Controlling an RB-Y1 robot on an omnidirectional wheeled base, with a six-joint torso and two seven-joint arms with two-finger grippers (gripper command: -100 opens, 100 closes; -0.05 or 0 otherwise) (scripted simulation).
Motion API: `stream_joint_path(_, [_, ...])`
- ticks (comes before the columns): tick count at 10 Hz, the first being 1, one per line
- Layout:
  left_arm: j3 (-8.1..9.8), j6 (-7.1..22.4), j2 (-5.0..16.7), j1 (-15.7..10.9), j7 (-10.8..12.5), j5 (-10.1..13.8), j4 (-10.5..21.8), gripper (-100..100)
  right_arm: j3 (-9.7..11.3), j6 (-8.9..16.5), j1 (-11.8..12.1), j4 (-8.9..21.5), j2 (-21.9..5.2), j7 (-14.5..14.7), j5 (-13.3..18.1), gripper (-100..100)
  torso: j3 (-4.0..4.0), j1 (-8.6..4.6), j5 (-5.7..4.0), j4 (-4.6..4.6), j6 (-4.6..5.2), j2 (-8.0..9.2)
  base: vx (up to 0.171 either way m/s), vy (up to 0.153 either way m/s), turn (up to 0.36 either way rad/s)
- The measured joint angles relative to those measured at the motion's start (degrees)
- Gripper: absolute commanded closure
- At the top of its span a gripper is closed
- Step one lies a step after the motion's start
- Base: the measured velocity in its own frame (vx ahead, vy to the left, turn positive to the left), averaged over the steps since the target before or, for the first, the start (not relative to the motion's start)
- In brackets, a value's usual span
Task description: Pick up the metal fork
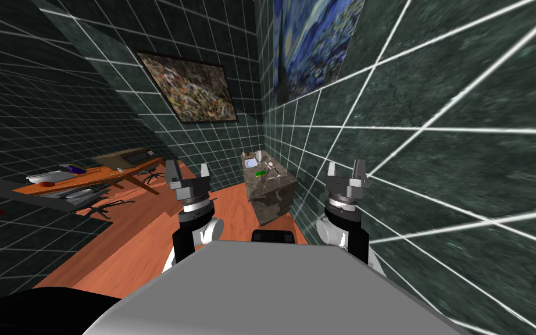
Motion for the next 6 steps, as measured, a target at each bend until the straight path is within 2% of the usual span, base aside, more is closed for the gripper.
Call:
stream_joint_path(3, [0.00,0.00,0.00,-0.01,0.00,0.00,0.00,0,2.15,0.18,1.79,0.94,-4.37,2.22,-1.05,-100,0.23,-0.11,-0.02,0.09,0.00,0.40,-0.107,-0.026,0.077])
stream_joint_path(5, [0.00,0.00,0.00,-0.01,0.00,0.00,0.01,0,3.49,0.45,3.28,1.92,-8.26,4.11,-2.37,-100,0.24,-0.12,-0.03,0.10,-0.01,0.41,-0.097,-0.026,0.126])
stream_joint_path(6, [0.00,0.00,0.00,-0.01,0.00,0.00,0.00,0,5.06,0.93,3.62,2.89,-9.74,5.77,-2.65,-100,0.23,-0.14,-0.03,0.09,-0.02,0.39,-0.065,-0.022,0.062])
